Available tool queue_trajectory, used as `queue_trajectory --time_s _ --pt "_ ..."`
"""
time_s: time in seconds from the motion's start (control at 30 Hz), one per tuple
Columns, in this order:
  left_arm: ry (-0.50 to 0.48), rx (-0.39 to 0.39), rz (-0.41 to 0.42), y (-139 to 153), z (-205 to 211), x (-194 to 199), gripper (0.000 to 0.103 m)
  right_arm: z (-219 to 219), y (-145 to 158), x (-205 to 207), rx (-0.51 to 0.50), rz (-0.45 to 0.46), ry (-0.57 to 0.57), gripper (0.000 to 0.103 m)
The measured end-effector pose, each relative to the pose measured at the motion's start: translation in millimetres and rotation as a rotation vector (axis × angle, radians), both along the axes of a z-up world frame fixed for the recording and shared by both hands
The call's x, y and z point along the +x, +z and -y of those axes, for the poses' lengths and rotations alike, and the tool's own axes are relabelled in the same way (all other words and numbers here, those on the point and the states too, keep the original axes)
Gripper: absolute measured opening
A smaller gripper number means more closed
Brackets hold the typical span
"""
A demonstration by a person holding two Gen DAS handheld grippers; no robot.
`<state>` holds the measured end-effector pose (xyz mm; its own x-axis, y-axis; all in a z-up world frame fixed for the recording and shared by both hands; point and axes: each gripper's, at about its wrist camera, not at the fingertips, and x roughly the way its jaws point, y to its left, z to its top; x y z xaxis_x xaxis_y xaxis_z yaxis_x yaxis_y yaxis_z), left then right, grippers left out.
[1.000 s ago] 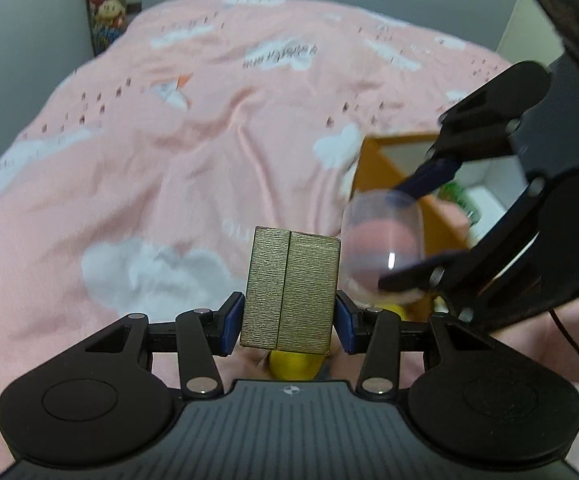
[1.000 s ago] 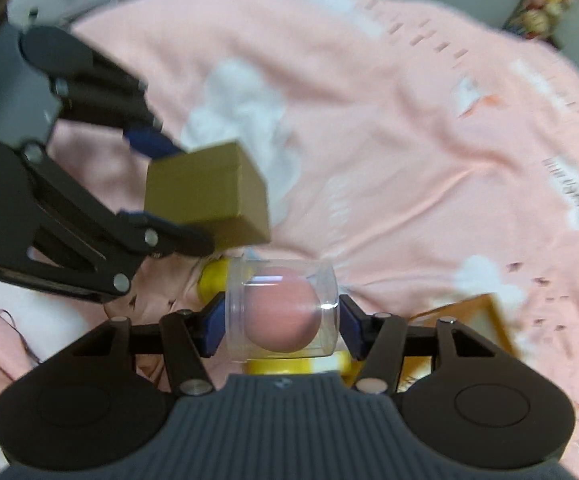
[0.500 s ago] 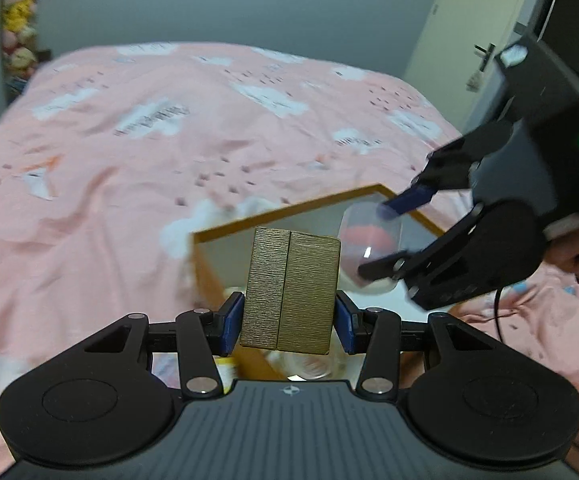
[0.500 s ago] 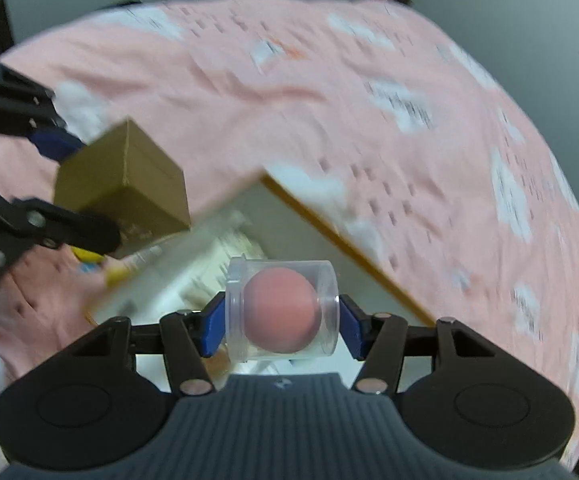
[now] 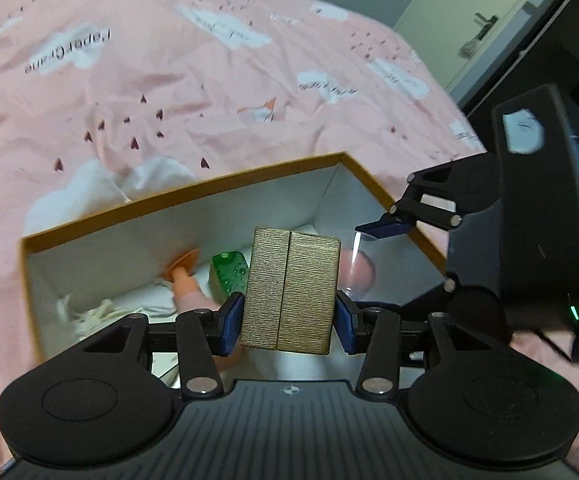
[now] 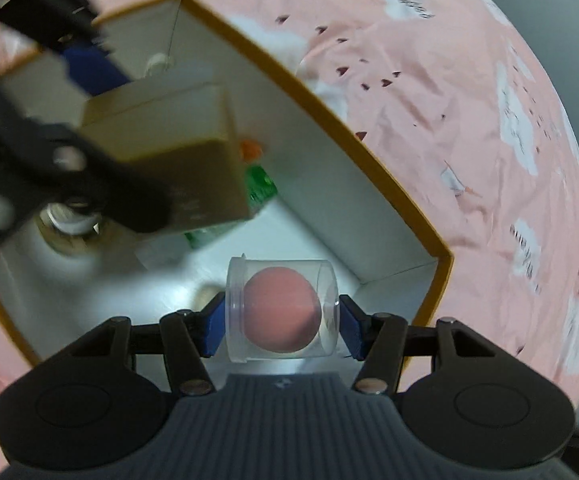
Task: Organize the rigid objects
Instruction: 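Carry the gold cube box and sponge container into the orange box, open both tools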
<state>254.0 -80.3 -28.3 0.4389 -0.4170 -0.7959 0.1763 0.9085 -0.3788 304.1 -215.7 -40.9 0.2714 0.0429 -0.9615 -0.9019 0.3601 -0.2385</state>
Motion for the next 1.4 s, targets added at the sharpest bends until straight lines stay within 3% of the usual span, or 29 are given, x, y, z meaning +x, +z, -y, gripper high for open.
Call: queue_trajectory --time_s 0.27,0.47,0.73,0.87,1.03,1.3,1.4 --pt "0.026 0.000 -0.043 -28.0 19.3 26.7 0.053 12.5 -17.8 12.5 -0.012 -0.016 0.213 0.057" --pt "0.044 0.000 -0.047 -31.6 28.9 37.7 0.051 18.0 -28.2 5.5 -0.089 0.003 0.310 0.059" --pt "0.086 0.035 -0.024 -40.9 39.8 41.3 0.050 30.1 -20.9 1.9 -0.101 0.040 0.289 0.064" --pt "0.087 0.081 -0.026 -42.0 49.9 42.2 0.051 33.4 -20.1 -1.3 -0.104 0.054 0.279 0.060" --pt "0.083 0.065 -0.034 -37.5 49.3 41.4 0.054 34.1 -15.8 -0.6 -0.089 0.045 0.250 0.058" --pt "0.065 0.070 -0.020 -25.1 42.2 28.6 0.055 22.2 -16.3 19.7 -0.078 0.101 0.189 0.036" --pt "0.062 0.077 -0.006 -16.7 36.6 22.1 0.055 19.5 -14.3 20.3 -0.078 0.111 0.178 0.034"
